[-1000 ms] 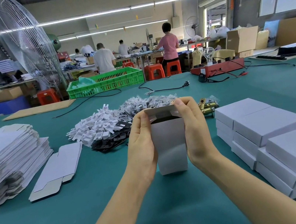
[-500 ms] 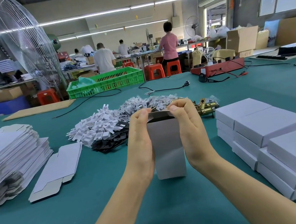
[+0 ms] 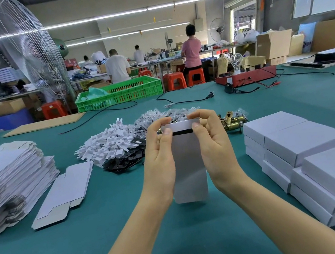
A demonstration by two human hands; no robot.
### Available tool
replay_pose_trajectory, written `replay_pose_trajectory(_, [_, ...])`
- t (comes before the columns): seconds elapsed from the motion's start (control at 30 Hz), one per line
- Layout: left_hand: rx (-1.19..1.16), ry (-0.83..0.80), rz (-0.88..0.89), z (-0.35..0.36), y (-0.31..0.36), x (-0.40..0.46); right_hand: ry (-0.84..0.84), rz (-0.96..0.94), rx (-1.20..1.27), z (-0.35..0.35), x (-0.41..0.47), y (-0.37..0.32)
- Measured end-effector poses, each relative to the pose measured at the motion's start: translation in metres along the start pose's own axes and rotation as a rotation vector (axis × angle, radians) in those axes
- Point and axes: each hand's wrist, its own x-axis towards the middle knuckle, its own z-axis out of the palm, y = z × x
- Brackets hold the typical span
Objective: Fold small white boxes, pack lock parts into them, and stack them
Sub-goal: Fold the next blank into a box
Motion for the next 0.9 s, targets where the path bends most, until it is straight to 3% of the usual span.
replay_pose_trajectory(0.9, [0.017, 0.033, 0.028, 0.0041, 0.0041, -0.0045, -0.005, -0.06, -0.066, -0.001, -0.0007, 0.0039])
